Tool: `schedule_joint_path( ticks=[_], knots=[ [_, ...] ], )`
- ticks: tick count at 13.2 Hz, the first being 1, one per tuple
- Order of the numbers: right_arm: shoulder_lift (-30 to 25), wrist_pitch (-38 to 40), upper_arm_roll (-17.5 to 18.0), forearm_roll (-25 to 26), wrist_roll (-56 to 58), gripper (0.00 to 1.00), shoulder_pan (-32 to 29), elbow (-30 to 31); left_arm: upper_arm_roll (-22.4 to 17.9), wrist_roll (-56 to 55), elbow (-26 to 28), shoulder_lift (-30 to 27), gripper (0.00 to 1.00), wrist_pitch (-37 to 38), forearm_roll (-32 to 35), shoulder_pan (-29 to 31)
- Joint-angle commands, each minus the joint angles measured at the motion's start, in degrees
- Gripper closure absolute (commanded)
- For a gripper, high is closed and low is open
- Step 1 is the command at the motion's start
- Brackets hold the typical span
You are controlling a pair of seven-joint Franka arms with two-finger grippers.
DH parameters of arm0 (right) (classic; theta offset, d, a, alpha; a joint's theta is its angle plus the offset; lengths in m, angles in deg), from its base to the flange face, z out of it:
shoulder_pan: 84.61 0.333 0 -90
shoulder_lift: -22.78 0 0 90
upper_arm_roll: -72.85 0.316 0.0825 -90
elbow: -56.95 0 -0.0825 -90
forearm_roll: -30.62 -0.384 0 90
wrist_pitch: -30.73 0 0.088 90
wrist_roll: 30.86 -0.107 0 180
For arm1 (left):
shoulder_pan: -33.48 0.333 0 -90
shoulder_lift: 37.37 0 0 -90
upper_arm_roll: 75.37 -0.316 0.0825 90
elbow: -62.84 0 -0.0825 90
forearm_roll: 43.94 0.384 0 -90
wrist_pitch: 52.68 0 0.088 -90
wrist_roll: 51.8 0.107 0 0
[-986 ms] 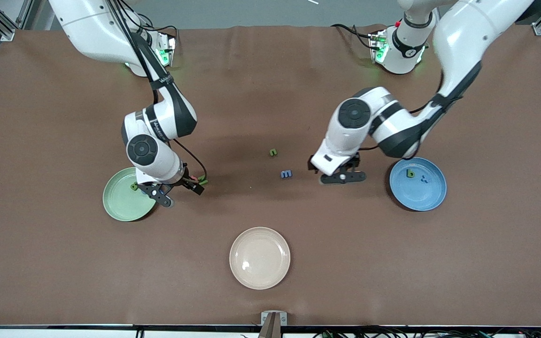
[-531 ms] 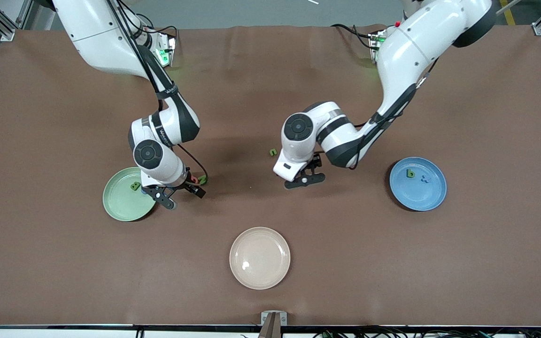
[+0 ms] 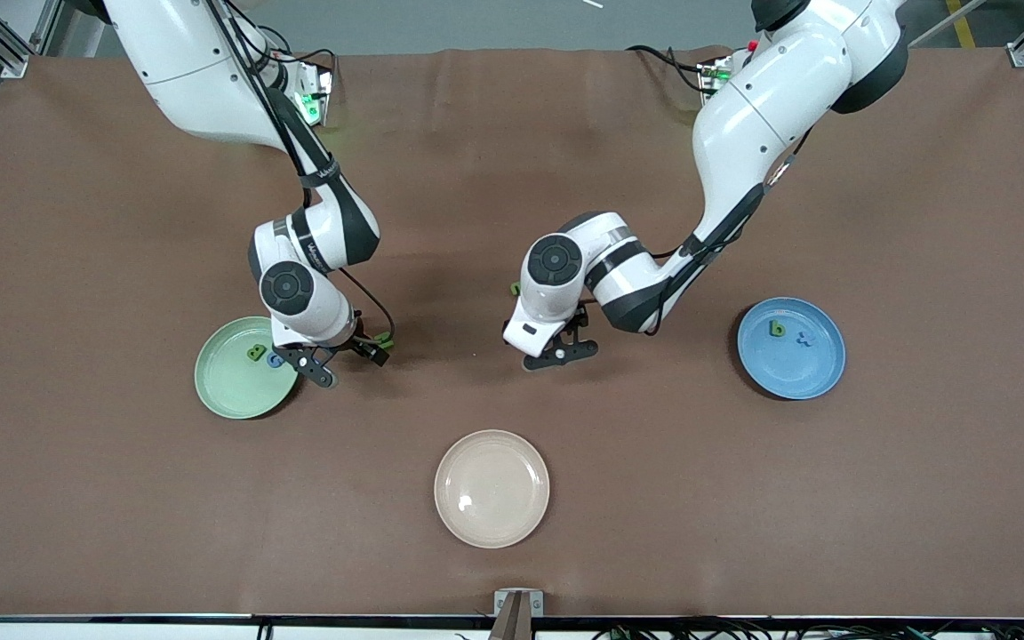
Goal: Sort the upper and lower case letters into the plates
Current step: 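Grasp the blue m with the left gripper while the right gripper grasps the Q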
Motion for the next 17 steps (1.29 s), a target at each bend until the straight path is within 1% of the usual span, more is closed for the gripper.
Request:
schedule_joint_path(
  ticks=[1, 3, 6, 8, 11, 13, 14, 15, 16, 17],
  knots=[
    [-1.1, -1.1, -0.1, 0.5, -0.9, 0.08, 0.8, 2.5, -0.4, 0.0, -1.5, 1.3, 0.01, -0.1, -1.0, -1.6],
    [-1.1, -1.7, -0.2, 0.5, -0.9, 0.10, 0.9, 2.9, -0.4, 0.0, -0.9, 1.2, 0.11, -0.1, -0.6, -2.3],
    [-1.1, -2.0, -0.1, 0.5, -0.9, 0.19, 0.9, 3.4, -0.4, -1.1, -0.1, 1.2, 0.23, 0.0, -0.6, -2.3],
    [-0.9, -2.2, -0.2, 0.6, -0.8, 0.27, 0.9, 3.2, -0.6, -1.0, 0.4, 1.2, 0.24, 0.0, -0.3, -2.2],
    [-0.8, -3.2, -0.2, 0.7, -0.7, 0.32, 0.8, 2.8, -1.7, -1.0, 0.7, 1.1, 0.27, 0.0, 0.1, -2.3],
    [-0.8, -3.1, -0.2, 0.7, -0.6, 0.39, 0.8, 2.9, -2.1, -1.0, 0.8, 1.1, 0.28, 0.0, 0.1, -2.3],
    [-0.8, -3.0, -0.2, 0.7, -0.6, 0.47, 0.8, 2.9, -2.2, -1.0, 0.8, 1.1, 0.29, 0.0, 0.1, -2.3],
    [-0.8, -3.0, -0.2, 0.7, -0.6, 0.60, 0.8, 2.8, -2.2, -1.0, 0.8, 1.1, 0.29, 0.0, 0.1, -2.3],
    [-0.8, -2.9, -0.2, 0.7, -0.6, 0.79, 0.7, 2.8, -2.1, -1.1, 0.8, 1.1, 0.32, 0.0, 0.1, -2.4],
    [-0.9, -2.6, -0.3, 0.7, -0.6, 0.94, 0.5, 2.5, -2.1, -1.1, 0.8, 1.0, 0.36, 0.0, 0.0, -2.4]
  ],
)
